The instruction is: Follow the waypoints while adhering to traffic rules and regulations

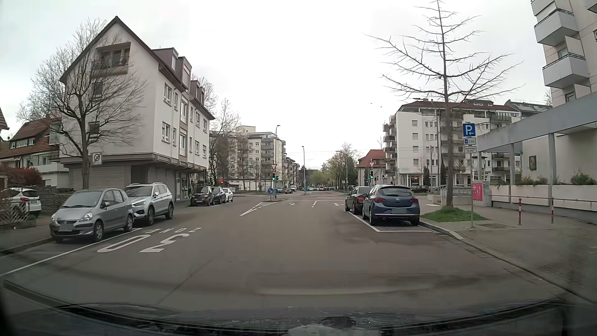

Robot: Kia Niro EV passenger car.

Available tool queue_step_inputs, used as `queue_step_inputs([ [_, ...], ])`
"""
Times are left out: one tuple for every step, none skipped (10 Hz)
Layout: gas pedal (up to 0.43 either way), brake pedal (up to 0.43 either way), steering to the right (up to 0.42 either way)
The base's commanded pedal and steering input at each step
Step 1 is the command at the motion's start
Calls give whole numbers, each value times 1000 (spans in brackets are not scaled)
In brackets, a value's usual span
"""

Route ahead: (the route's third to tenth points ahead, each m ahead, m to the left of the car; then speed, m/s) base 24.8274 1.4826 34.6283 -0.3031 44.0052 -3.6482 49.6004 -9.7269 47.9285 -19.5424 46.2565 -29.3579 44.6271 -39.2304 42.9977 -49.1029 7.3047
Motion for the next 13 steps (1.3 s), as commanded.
queue_step_inputs([
  [118,0,2],
  [118,0,2],
  [118,0,2],
  [110,0,2],
  [59,0,2],
  [8,0,2],
  [0,0,2],
  [0,0,2],
  [0,0,2],
  [0,0,3],
  [0,0,4],
  [0,0,4],
  [0,0,4],
])
